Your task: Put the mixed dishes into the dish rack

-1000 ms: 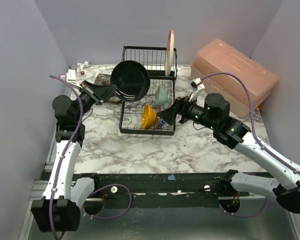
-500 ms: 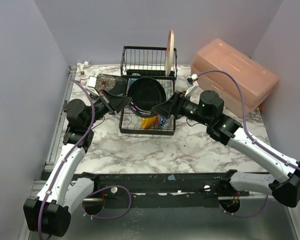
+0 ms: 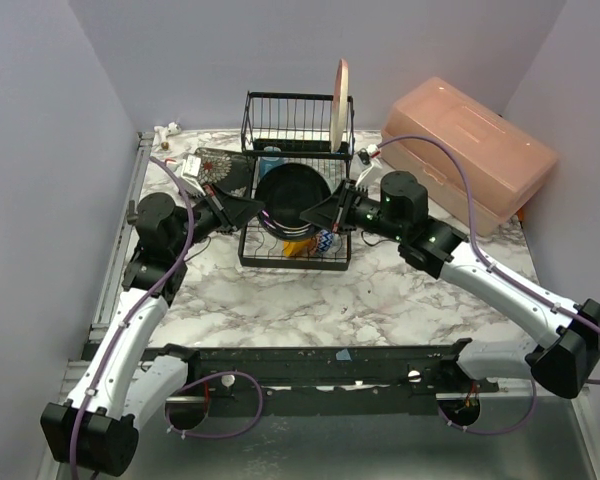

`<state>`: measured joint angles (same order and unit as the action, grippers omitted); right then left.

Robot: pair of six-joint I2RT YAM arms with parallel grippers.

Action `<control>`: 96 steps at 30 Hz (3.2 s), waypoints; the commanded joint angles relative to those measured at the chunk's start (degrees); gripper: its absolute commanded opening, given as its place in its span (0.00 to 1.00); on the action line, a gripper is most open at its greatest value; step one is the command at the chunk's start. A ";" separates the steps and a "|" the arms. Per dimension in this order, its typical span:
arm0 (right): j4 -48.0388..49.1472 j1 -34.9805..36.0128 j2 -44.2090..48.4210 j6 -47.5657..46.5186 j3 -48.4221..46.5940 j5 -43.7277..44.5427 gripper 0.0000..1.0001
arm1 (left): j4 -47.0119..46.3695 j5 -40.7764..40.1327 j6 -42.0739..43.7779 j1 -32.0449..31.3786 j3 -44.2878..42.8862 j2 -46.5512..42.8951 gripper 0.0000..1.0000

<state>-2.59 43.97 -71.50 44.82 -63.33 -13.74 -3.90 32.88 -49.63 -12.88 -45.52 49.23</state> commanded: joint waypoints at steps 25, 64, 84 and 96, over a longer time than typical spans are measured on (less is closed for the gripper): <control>-41.40 9.99 -36.06 -15.19 -66.13 65.64 0.00 | 24.08 -39.05 40.95 -0.65 -3.28 -13.70 0.74; -18.26 6.44 -55.99 -37.90 -76.10 79.60 0.00 | 23.02 -36.32 40.05 -1.05 -2.08 -13.52 0.73; -23.56 2.57 -58.79 -32.91 -78.00 82.36 0.00 | 23.38 -35.74 39.64 -1.00 -2.30 -12.33 0.73; -18.49 2.02 -61.98 -36.22 -77.73 83.33 0.14 | 23.41 -35.74 39.52 -0.98 -2.39 -12.07 0.73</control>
<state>-24.73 46.44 -131.90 9.76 -139.55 67.09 20.23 -3.84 -10.09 -13.63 -47.55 37.30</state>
